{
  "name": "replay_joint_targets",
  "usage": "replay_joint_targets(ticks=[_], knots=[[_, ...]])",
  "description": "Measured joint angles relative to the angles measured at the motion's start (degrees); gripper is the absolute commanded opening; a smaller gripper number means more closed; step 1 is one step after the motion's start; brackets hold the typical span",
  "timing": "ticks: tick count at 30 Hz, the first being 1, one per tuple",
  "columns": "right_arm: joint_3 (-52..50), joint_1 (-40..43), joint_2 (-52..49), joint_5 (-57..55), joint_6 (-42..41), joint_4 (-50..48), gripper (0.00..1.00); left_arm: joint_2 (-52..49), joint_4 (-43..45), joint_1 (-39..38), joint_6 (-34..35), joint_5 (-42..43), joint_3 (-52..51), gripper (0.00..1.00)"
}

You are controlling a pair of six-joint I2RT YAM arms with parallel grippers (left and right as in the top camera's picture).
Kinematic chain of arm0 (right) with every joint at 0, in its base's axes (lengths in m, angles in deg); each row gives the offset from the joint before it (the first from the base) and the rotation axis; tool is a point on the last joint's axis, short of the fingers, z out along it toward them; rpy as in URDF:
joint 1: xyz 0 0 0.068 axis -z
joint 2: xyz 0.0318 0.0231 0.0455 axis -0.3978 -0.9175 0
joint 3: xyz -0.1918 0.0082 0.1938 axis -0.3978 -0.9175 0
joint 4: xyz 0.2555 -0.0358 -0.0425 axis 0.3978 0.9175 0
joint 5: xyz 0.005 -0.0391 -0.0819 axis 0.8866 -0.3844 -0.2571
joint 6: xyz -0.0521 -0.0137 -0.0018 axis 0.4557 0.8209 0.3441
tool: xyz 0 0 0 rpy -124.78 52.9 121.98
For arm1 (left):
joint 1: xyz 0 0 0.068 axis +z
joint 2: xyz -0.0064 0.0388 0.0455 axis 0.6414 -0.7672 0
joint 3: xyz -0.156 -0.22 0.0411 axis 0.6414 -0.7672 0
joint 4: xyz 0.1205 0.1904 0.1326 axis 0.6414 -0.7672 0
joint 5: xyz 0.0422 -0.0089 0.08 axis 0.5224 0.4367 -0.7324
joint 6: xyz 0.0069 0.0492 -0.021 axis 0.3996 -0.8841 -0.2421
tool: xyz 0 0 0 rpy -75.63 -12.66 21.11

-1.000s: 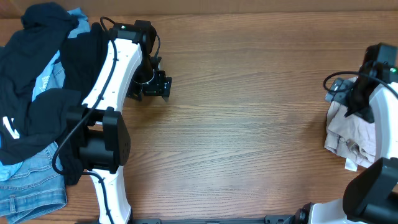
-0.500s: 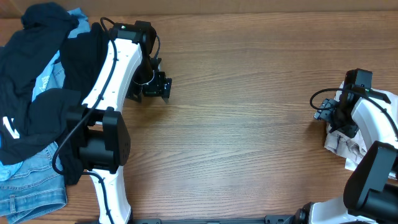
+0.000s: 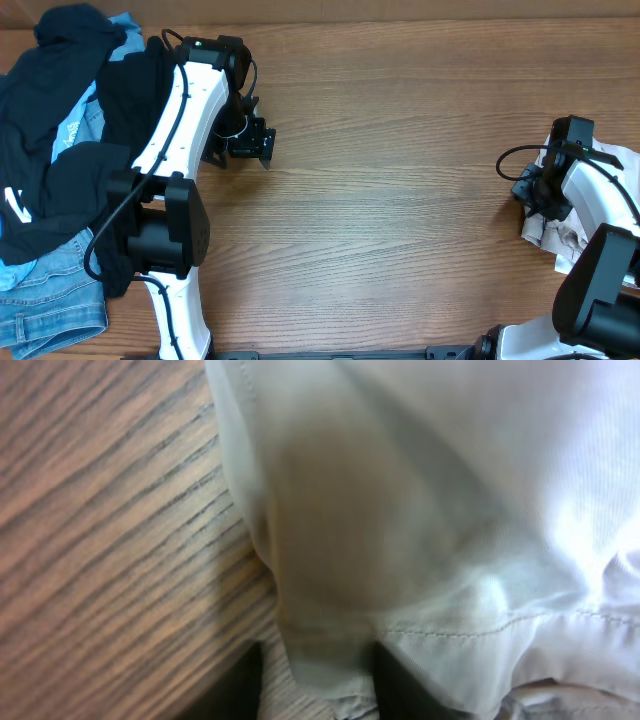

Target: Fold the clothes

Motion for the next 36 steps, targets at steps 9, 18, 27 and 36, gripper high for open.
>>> replay_joint_targets(ticks=[9, 18, 27, 36], knots=[[2.64, 0.0, 0.02, -0.96, -0.72, 8.55, 0.04, 0.0, -0.28, 0.0, 0.0, -0.02, 0.0, 0.88], [7.23, 0.0, 6.71, -4.55, -1.36, 25.81, 0.04, 0.0, 0.85, 0.0, 0.0, 0.0, 0.0, 0.88], [-0.17, 0.0, 6.73, -3.23, -1.66, 18.56, 0.31, 0.0, 1.14, 0.0, -0.46, 0.0, 0.0, 0.9], [-5.4, 0.0, 6.75, 26.29, 10.12, 15.96, 0.31, 0.0, 1.27, 0.0, -1.55, -0.02, 0.0, 0.9]])
